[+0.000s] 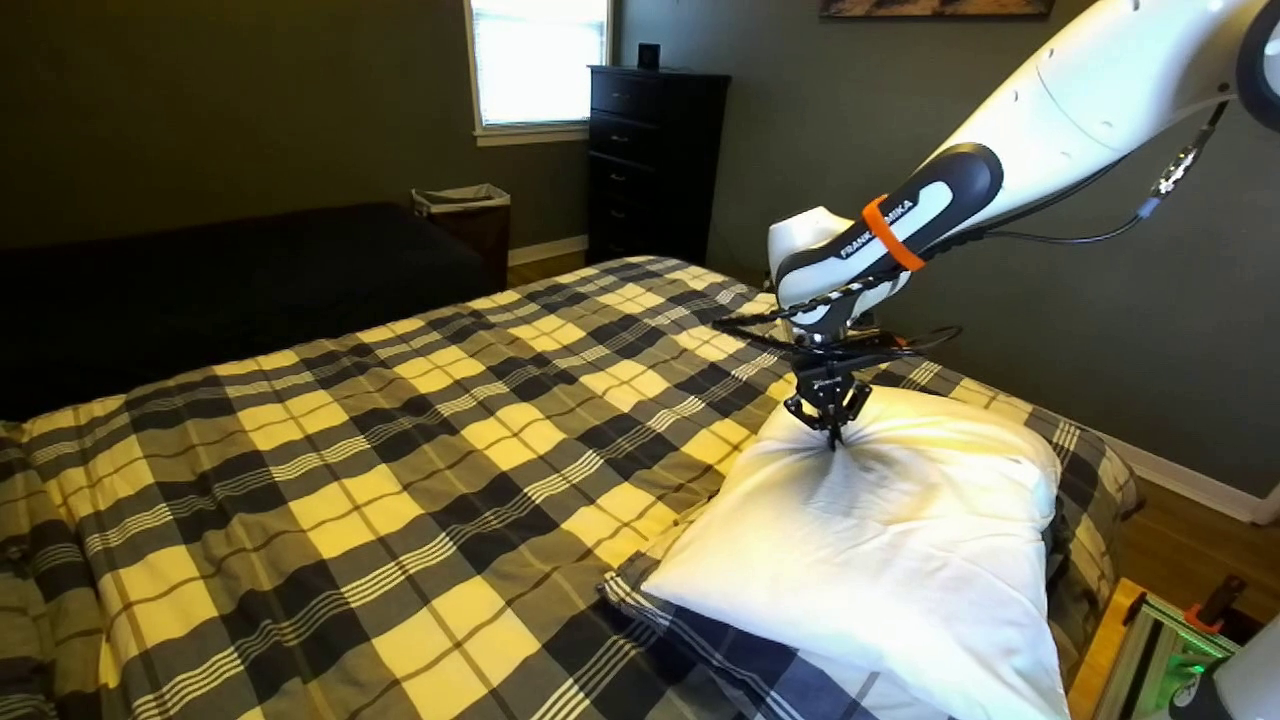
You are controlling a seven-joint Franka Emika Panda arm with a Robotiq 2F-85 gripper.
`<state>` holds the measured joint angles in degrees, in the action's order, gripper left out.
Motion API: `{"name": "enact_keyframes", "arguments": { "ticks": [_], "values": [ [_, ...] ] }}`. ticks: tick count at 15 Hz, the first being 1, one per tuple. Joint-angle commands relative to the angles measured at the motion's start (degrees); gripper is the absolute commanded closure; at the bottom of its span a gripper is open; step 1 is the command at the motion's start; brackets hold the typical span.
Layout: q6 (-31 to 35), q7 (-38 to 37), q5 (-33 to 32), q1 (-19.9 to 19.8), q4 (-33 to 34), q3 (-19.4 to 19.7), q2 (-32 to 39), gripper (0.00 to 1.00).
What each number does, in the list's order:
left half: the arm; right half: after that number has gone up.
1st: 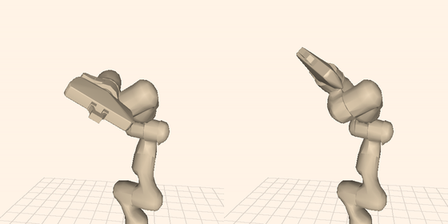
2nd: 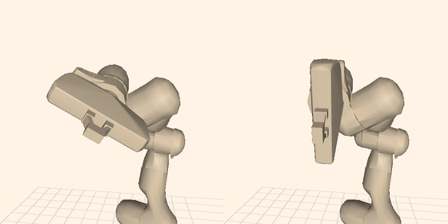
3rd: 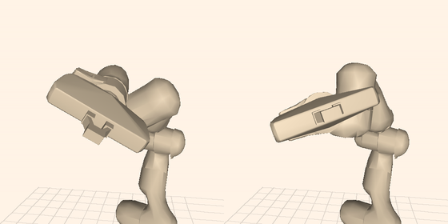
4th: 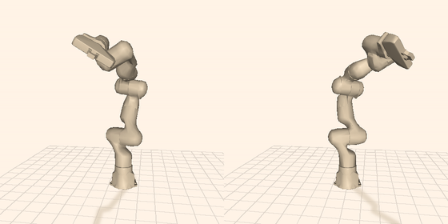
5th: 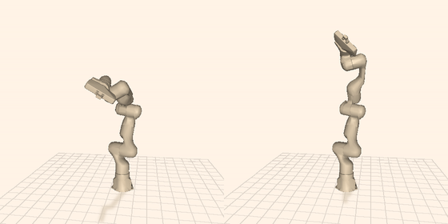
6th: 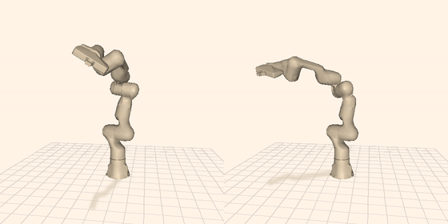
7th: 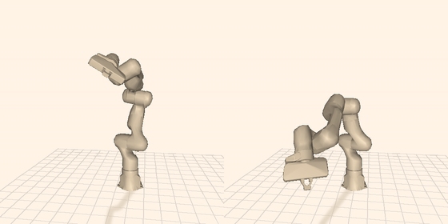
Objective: Put the white pillow and book on the bed
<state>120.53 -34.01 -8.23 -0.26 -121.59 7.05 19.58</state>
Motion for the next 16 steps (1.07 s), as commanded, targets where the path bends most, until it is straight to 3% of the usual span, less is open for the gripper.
{"name": "enact_keyframes", "arguments": {
  "ticks": [1, 8, 16],
  "values": [
    [-2.0, 1.6, 1.4, -1.0, -1.7, 1.1, -4.7, 0.99],
    [-1.8, 0.0, 1.4, -2.4, -3.0, 1.3, -18.0, 0.99],
    [-2.0, 0.3, 5.1, -3.8, 0.5, -0.4, -26.2, 0.99]
  ]
}}
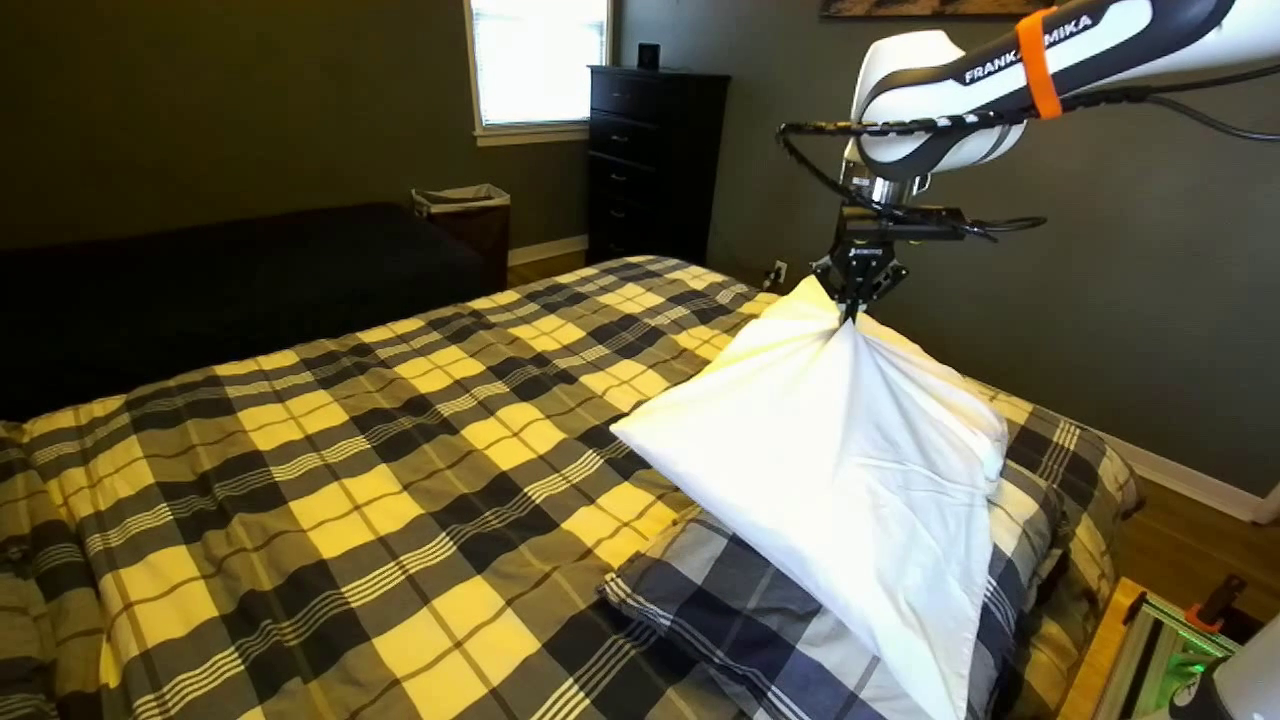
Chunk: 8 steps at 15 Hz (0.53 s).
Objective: Put the white pillow and book on the bed
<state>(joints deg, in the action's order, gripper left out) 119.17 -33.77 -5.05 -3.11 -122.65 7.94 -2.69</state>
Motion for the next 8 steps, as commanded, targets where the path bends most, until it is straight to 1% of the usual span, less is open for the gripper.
{"name": "enact_keyframes", "arguments": {
  "ticks": [1, 4, 8],
  "values": [
    [-0.8, 0.0, 2.5, -1.0, 2.4, -1.5, -4.5, 0.99],
    [-0.5, -0.4, 4.2, -1.1, 4.8, -2.2, -5.8, 0.99],
    [-0.3, -1.2, 6.8, -1.1, 8.7, -2.9, -5.4, 0.99]
  ]
}}
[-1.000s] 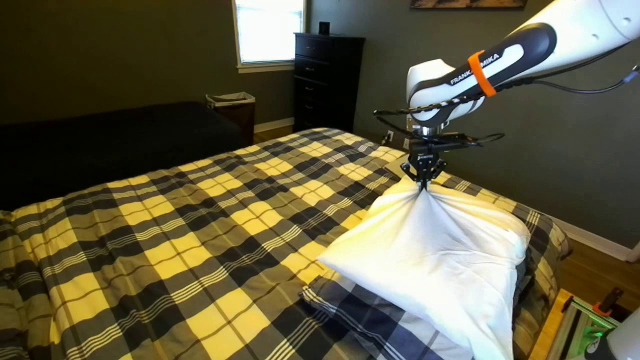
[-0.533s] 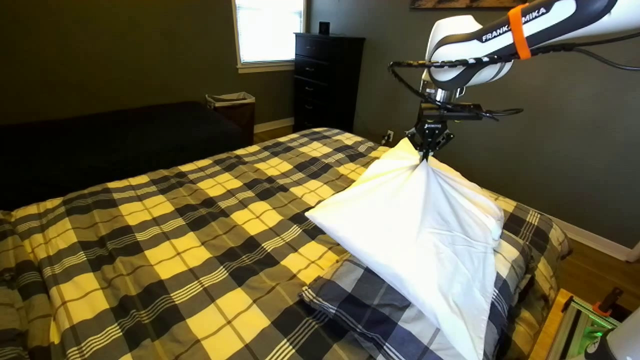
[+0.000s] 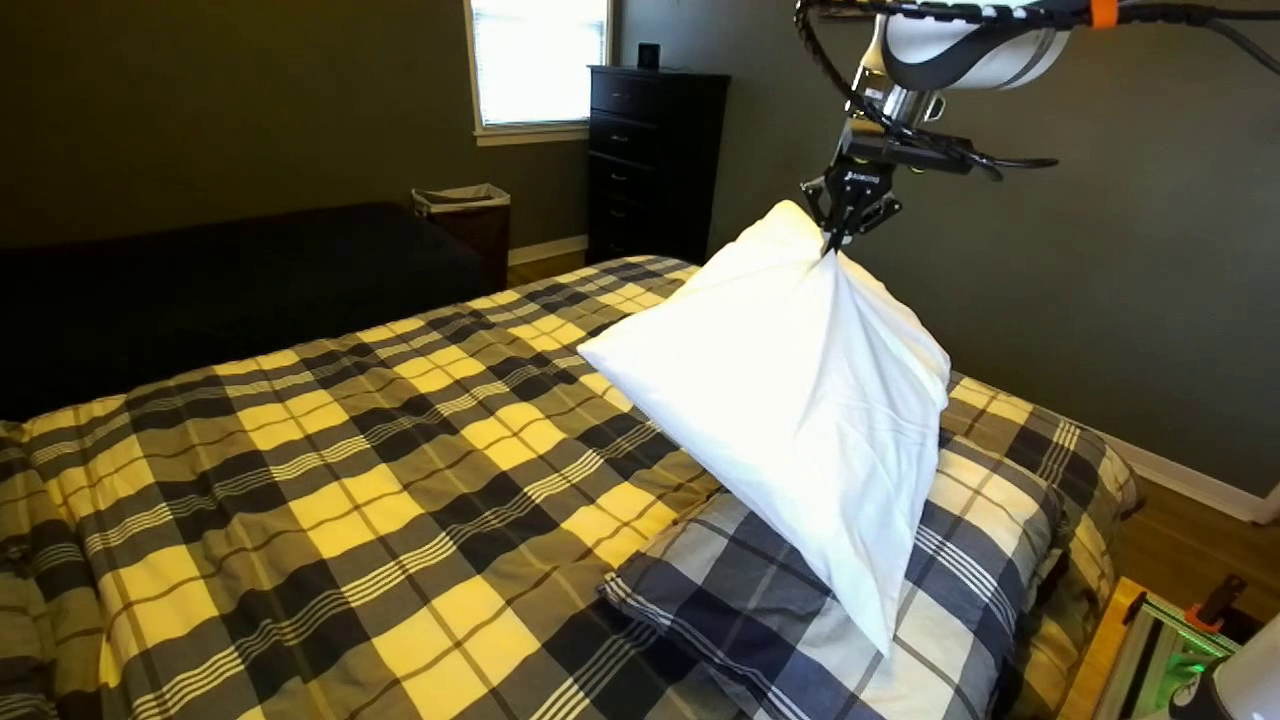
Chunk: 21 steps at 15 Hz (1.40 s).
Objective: Put the white pillow and book on the bed
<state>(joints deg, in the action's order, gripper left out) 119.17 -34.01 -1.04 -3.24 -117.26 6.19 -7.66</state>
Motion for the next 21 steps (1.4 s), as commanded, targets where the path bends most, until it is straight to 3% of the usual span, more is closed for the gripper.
{"name": "enact_keyframes", "arguments": {
  "ticks": [1, 15, 21],
  "values": [
    [0.0, -1.3, 3.5, -1.0, 4.1, -1.2, -0.2, 0.99],
    [4.1, -2.8, 13.5, -0.5, 13.9, -1.4, 4.9, 0.99],
    [6.5, -3.3, 15.7, -0.4, 21.2, -1.3, 12.9, 0.99]
  ]
}}
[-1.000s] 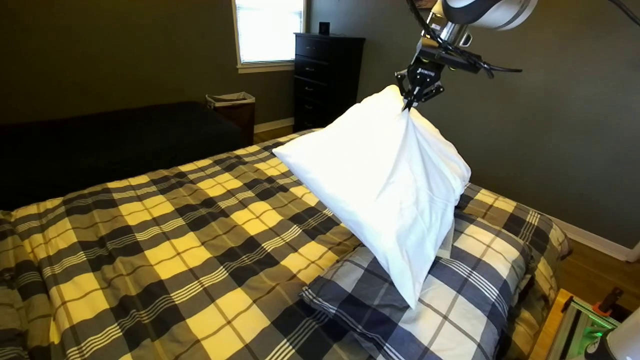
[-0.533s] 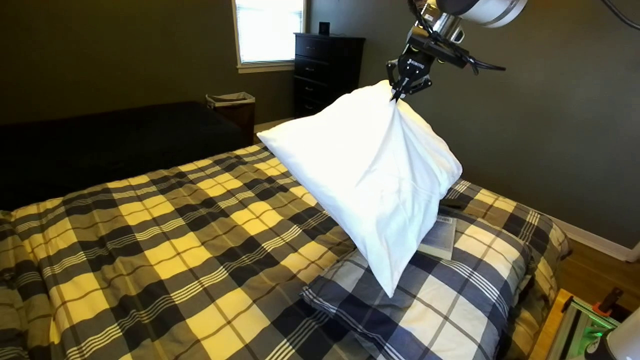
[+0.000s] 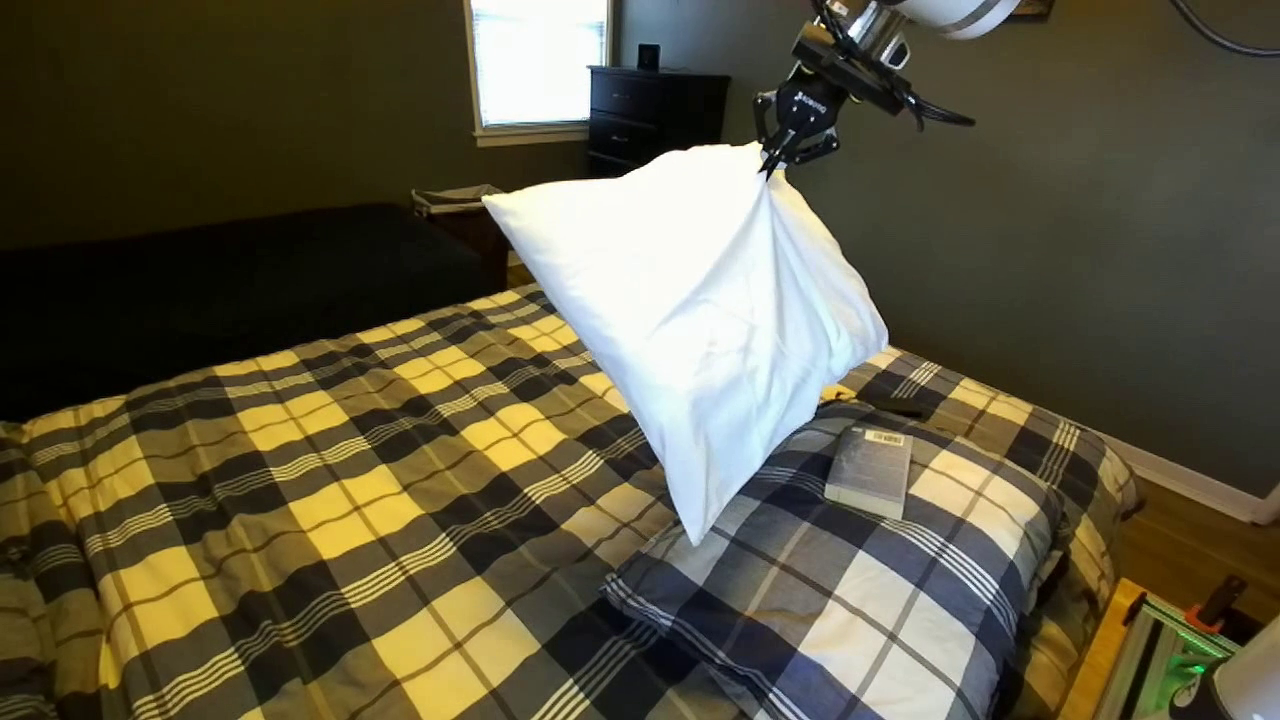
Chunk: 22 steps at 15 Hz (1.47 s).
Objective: Put the white pillow and book on the bed
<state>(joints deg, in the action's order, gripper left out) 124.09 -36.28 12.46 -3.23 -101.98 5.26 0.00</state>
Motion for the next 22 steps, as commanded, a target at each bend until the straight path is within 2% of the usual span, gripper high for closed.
{"name": "enact_keyframes", "arguments": {
  "ticks": [1, 11, 21, 22],
  "values": [
    [2.1, -1.1, 2.4, -0.3, 7.1, -0.4, 7.1, 0.99],
    [2.9, 0.8, 3.5, 0.1, 21.6, -1.8, 24.7, 0.99],
    [-2.0, 0.0, 3.0, -0.3, 36.0, -2.4, 37.4, 0.99],
    [-3.9, -0.3, 3.2, -0.5, 37.0, -2.5, 38.1, 0.71]
  ]
}}
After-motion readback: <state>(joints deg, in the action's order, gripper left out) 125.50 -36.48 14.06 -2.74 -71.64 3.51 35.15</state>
